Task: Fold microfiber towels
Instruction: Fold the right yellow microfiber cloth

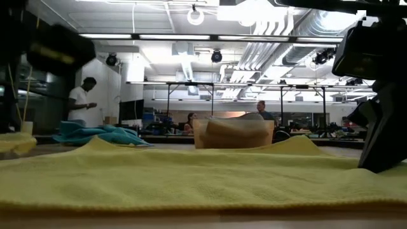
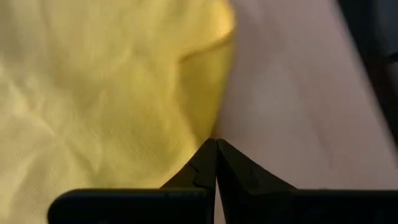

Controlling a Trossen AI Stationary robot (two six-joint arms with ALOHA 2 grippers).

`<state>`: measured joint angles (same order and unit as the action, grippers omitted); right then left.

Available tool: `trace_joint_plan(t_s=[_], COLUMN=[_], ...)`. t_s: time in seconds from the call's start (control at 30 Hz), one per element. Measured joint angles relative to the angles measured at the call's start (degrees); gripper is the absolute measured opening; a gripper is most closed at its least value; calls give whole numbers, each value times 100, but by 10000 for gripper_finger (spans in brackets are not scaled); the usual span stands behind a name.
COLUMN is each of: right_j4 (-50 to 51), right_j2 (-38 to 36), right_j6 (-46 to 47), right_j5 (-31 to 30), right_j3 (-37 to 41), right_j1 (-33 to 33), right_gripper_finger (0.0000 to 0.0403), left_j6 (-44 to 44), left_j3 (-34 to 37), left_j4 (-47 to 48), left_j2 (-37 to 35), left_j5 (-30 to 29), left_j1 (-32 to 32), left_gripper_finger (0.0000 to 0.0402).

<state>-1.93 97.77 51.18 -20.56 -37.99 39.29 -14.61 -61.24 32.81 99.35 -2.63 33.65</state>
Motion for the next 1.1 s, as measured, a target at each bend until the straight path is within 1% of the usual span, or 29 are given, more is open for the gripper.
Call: trace_joint_plan(t_s=[0.03,0.13,0.17,0.2,0.27,0.37,0.43,0.57,0.6,0.63,0.73,0.8,0.9,1.1], right_j4=[13,19,19,21,19,19,17,15,16,15,15,14,13,7], right_j2=[1,5,5,5,7,10,12,12,12,14,16,16,18,20], right_j6=[0,0,-4,-8,-14,-15,0,0,0,0,0,0,0,-17], right_j5=[1,11,17,22,32,44,44,46,48,48,48,22,-61,-67], right_j3=[3,6,8,8,8,11,12,15,15,17,17,19,19,21], right_j1=[0,0,0,0,0,0,0,0,0,0,0,0,2,1], right_gripper_finger=[0,0,0,0,0,0,0,0,0,0,0,0,0,0], left_j6=[-6,-86,-56,15,265,762,930,995,1027,1032,931,783,626,341], left_j3=[-134,-437,-511,-579,-629,-541,-419,-226,-172,-128,-51,-39,-41,-41], left_j4=[52,99,119,119,83,53,-53,-606,-761,-900,-938,-932,-934,-1262], left_j2=[0,-4,-4,-4,-7,63,136,318,341,361,387,387,387,452], left_j5=[18,316,292,102,-490,-1203,-1371,-1423,-1376,-1208,-418,-159,-14,-22], left_j1=[40,140,169,202,210,24,-217,-723,-820,-903,-1011,-958,-806,-497], left_gripper_finger=[0,0,0,0,0,0,0,0,0,0,0,0,0,0])
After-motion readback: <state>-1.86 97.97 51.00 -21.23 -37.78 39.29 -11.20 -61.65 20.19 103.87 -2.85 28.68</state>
